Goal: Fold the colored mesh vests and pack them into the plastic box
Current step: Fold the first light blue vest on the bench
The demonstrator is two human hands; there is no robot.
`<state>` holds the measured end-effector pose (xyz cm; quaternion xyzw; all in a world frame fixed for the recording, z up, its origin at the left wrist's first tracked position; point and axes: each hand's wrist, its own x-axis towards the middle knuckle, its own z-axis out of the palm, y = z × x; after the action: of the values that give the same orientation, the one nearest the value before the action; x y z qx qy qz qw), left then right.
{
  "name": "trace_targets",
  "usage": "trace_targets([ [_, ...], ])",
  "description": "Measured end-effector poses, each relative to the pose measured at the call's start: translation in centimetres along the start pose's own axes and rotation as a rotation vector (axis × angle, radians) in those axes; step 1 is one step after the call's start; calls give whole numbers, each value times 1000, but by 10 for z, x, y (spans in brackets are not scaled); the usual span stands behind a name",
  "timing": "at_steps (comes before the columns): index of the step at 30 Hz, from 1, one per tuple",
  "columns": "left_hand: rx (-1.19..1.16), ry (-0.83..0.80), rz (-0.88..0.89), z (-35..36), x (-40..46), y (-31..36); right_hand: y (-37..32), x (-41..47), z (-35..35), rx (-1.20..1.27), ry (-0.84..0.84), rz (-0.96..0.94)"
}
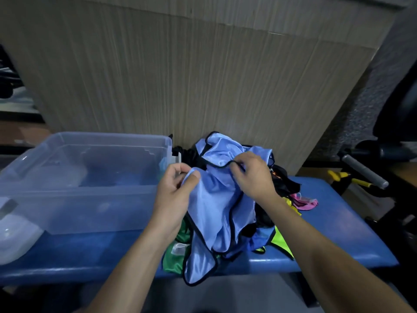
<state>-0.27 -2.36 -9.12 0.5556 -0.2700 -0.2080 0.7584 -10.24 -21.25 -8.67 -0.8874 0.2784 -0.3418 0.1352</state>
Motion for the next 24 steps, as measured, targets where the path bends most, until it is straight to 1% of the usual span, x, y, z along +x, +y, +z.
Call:
trace_targets([
  [2, -61, -35, -36, -6, -1, 5, -17, 5, -25, 346, 46, 189],
  [5, -145, -118, -115, -12, -6, 15, -36, 18, -77, 710, 158, 401],
  [7, -221, -187, -171, -12, -11, 21, -42, 27, -115, 884, 240, 480],
  [9, -183, -222, -210, -12, -15, 23, -47, 31, -142, 967, 252, 501],
  [10, -126, -223, -211, -13, -16, 22, -51, 31, -150, 975, 231, 503],
  [12, -28, -208, -208, -15, -18, 20, -57, 25, -157, 928, 135, 516],
  [14, -16, -176, -198, -17, -19, 20, -62, 16, -154, 890, 18, 560],
  [16, -96, -176, -170, -19, -20, 23, -68, 4, -150, 840, -128, 543],
  [17, -173, -215, -169, -21, -20, 25, -69, 0, -148, 804, -201, 510],
  [18, -255, -282, -180, -23, -21, 29, -70, -3, -145, 770, -235, 489],
  [19, -318, -363, -184, -26, -22, 30, -69, -5, -142, 750, -227, 479],
  [21, -337, -521, -151, -30, -26, 31, -66, -11, -132, 757, -115, 466],
  [22, -280, -561, -107, -31, -29, 30, -67, -16, -125, 764, -62, 434],
  [23, -178, -565, -47, -30, -31, 28, -67, -23, -117, 752, -59, 377],
  [24, -52, -543, 17, -28, -33, 26, -69, -31, -109, 719, -98, 306],
])
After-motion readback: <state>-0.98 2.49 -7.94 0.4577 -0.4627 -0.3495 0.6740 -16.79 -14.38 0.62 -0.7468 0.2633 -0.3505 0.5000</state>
